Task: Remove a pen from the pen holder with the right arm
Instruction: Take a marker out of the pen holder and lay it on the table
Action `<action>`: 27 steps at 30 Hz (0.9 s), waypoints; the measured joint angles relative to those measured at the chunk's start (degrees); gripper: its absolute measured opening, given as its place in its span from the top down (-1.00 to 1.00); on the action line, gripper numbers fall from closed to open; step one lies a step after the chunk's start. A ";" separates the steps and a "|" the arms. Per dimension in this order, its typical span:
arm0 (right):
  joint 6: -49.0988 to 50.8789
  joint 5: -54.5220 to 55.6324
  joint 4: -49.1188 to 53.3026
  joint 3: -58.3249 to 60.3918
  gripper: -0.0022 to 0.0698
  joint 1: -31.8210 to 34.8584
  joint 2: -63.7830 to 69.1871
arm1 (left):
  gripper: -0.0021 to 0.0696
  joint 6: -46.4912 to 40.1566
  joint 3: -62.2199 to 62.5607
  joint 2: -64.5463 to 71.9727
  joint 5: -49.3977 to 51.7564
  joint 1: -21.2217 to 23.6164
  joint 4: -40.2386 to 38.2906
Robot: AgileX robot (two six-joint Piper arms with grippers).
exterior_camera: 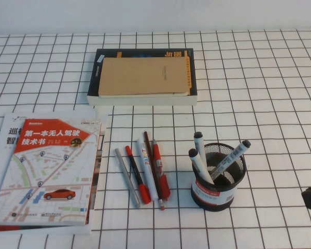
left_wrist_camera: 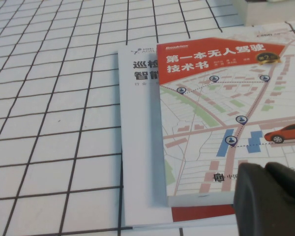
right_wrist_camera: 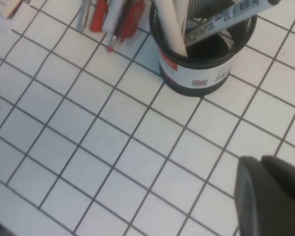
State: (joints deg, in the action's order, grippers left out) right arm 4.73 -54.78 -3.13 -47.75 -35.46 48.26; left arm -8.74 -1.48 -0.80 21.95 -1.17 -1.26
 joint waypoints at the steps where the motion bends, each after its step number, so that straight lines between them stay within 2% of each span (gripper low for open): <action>1: 0.00 1.87 0.27 1.15 0.98 0.00 0.00 | 0.95 0.00 0.00 0.00 0.00 0.00 0.00; 6: 0.00 15.33 2.73 8.50 0.98 0.11 -0.22 | 0.95 0.00 0.00 0.00 0.00 0.00 0.00; 9: 0.00 24.21 4.03 14.35 0.98 2.88 -2.18 | 0.95 0.00 0.00 0.00 0.00 0.00 0.00; 19: -0.21 51.03 4.73 39.35 0.98 22.75 -20.96 | 0.95 0.00 0.00 0.00 0.00 0.00 0.00; 23: -0.21 55.77 4.73 46.71 0.98 28.87 -31.82 | 0.95 0.00 0.00 0.00 0.00 0.00 0.00; 27: -0.21 54.78 4.73 49.07 0.98 32.60 -40.08 | 0.95 0.00 0.00 0.00 0.00 0.00 0.00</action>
State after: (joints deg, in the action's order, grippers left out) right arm 4.52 0.00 1.60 1.32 -2.87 8.17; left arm -8.74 -1.48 -0.80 21.95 -1.17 -1.26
